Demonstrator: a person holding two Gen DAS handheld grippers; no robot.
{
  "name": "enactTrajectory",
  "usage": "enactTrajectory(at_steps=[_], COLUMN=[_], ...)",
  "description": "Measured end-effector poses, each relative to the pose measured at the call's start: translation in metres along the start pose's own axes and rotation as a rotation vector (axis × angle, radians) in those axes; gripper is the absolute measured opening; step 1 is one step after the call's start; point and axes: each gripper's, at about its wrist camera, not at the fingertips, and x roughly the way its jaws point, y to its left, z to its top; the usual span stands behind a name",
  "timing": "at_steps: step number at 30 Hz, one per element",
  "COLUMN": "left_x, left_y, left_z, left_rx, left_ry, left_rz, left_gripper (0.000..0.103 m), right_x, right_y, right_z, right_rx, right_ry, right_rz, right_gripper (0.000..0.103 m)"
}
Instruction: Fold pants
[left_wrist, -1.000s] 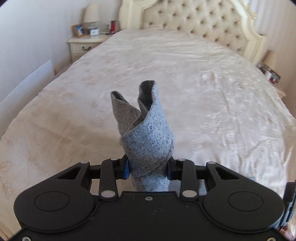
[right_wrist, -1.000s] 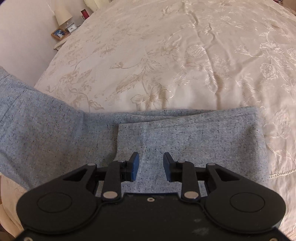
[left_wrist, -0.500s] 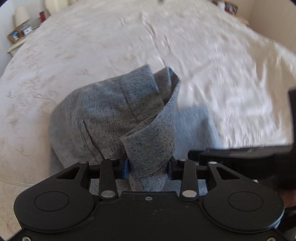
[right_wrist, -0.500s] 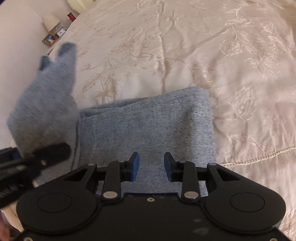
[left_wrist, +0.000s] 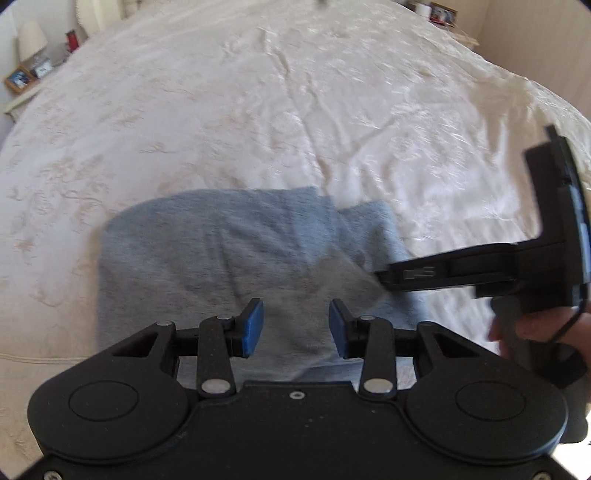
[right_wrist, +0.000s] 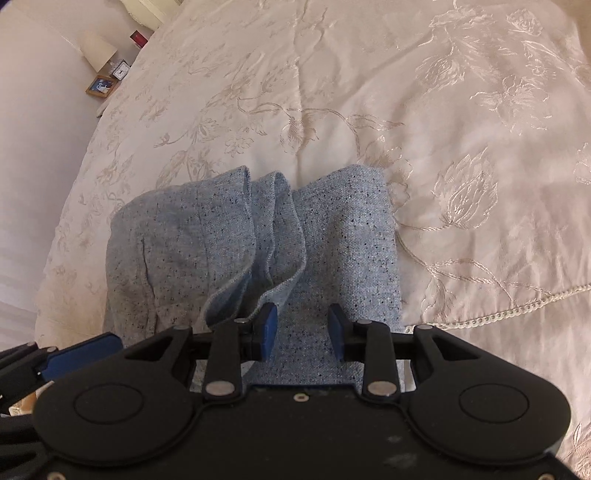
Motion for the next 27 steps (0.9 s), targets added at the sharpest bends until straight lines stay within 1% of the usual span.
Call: enactTrajectory(at_steps=[3,6,8,10,12,14,15,17,19,21,27], left_x=[0.009,0.027,0.04,0.06,0.079,0.1,0.106,0.111,0.112,0.112,0.11], left_y=[0.026,0.059,0.077,0.089,0.095,0.096,0.098,0.104,0.11,0.114,0.119], left_z=[0.008,0.02,0.026,0.03,0.029,0.026,0.025,0.023,0.023,0.02,0.015], left_rx=[-0.043,-0.126,-0.179,-0.205,-0.195,-0.187,-0.193,-0.23,-0.259,-0.25,-0.21], left_ry=[-0.004,0.014,0.032,0.077,0.137,0.211,0.233,0.243,0.251,0.249,0.232], left_rz=[0.076,0.131,0.142,0.128,0.102,0.088,0.084,0.062,0.038,0.021,-0.015], left_gripper=[0.047,0.047,0.047,0.046,0.047,0.047,0.047,0.048,0.05,0.052,0.052], right_x=[-0.003,-0.012,-0.018,-0.024,-0.031,-0.032,-0.031,-0.025,-0.019,-0.011,0.019], right_y=[-0.003,-0.008,-0.009,-0.009,-0.005,0.0,0.001,0.007,0.013,0.019,0.018], right_z=[0.003,0.002,0.003,0.004,0.006,0.009,0.011,0.013,0.015,0.016,0.03], right_rx=[0.011,0.04,0.058,0.071,0.073,0.086,0.099,0.108,0.079,0.041,0.046], right_ry=[0.003,-0.007,-0.03,-0.061,-0.086,-0.089,-0.077,-0.05,-0.049,-0.054,-0.039], right_rz=[0.007,0.013,0.027,0.056,0.082,0.093,0.098,0.085,0.042,0.016,-0.016], right_gripper=[0.033,0.035,0.037,0.038,0.039,0.041,0.042,0.042,0.042,0.042,0.042])
